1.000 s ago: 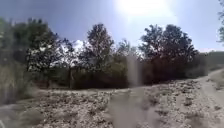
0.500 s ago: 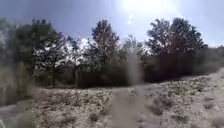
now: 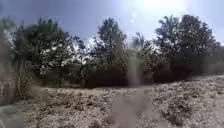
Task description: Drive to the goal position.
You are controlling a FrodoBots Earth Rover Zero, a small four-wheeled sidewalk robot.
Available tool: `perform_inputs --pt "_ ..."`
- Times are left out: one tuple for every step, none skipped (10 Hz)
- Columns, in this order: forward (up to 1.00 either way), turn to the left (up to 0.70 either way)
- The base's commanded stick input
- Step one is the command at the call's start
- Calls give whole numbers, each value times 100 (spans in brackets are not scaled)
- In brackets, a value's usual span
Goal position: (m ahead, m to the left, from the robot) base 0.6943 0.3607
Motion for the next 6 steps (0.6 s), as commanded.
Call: perform_inputs --pt "60 15" --pt "60 15" --pt "60 15" --pt "60 15" --pt "60 15" --pt "60 15"
